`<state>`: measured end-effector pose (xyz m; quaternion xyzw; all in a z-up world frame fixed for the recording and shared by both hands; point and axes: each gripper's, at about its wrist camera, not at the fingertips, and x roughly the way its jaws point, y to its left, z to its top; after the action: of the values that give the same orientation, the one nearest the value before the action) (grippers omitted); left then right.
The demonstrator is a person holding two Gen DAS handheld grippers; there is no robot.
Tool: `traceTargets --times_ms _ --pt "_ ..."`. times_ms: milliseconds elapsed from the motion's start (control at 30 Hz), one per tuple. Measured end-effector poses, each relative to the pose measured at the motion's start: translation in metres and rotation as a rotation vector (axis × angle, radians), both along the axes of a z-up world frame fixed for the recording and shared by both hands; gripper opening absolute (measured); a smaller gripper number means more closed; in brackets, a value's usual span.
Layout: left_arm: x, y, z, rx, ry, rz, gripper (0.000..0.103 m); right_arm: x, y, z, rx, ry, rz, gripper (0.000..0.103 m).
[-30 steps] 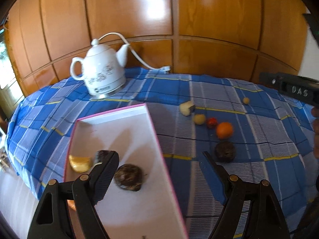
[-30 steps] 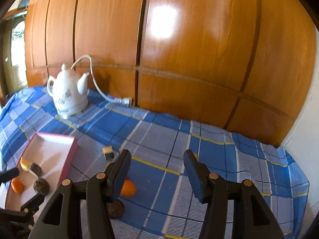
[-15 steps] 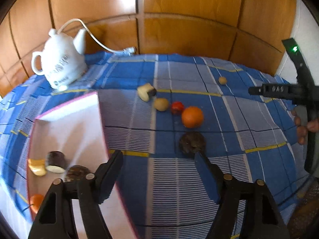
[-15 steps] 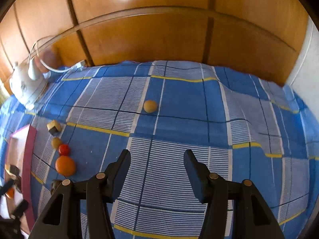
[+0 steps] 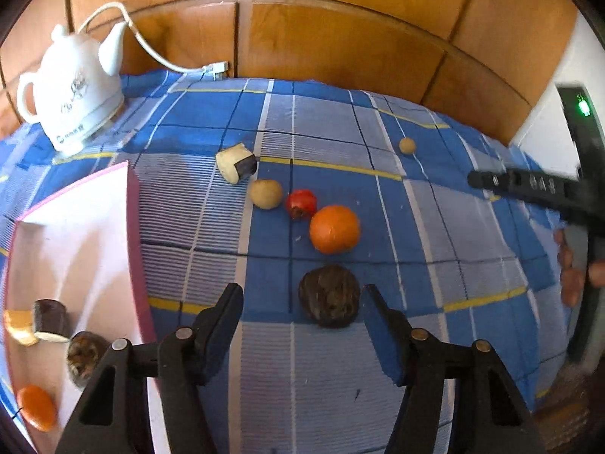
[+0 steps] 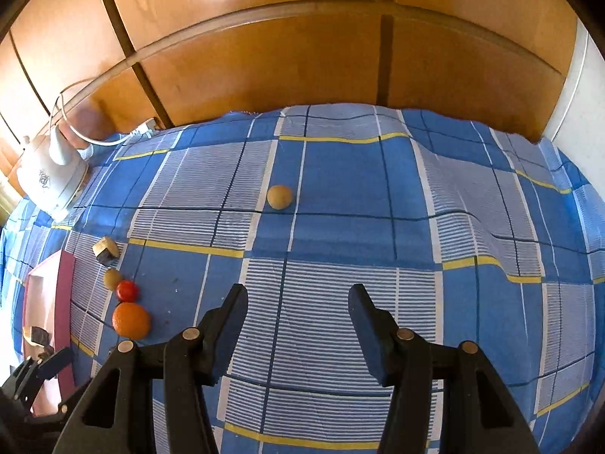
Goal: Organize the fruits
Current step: 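Grasp the dark sliced cylinder piece on the cloth with the left tool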
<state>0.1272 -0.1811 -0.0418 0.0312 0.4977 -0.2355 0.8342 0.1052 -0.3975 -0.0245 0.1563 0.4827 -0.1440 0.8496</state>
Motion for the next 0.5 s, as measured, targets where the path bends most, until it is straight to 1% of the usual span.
traceTargets --times_ms 100,133,200,233,300,400,467,500 --pt "0.017 0.007 -0.003 -0.045 0.061 0.055 0.061 0.000 0.002 0.002 0.006 -0.005 0.010 0.056" --pt "0.024 0.010 -0.003 -0.049 0.074 0.079 0.057 0.000 0.002 0.003 0.006 -0.008 0.013 0.056" --pt "0.035 0.013 -0.003 -0.041 0.076 0.103 0.049 0.000 0.004 0.005 0.009 -0.016 0.022 0.056" --pt "0.040 0.014 -0.003 -0.038 0.077 0.111 0.043 0.000 0.004 0.006 0.009 -0.020 0.025 0.056" --pt "0.050 0.017 -0.002 -0.039 0.082 0.126 0.036 0.000 0.005 0.008 0.007 -0.023 0.029 0.056" --pt "0.067 0.018 0.001 -0.027 0.067 0.141 0.035 0.001 0.006 0.010 0.010 -0.028 0.034 0.056" --pt "0.076 0.016 0.004 0.001 0.040 0.145 0.036 0.001 0.007 0.010 0.015 -0.031 0.037 0.056" --pt "0.082 0.015 0.005 0.017 0.025 0.150 0.040 0.001 0.007 0.011 0.018 -0.033 0.038 0.056"
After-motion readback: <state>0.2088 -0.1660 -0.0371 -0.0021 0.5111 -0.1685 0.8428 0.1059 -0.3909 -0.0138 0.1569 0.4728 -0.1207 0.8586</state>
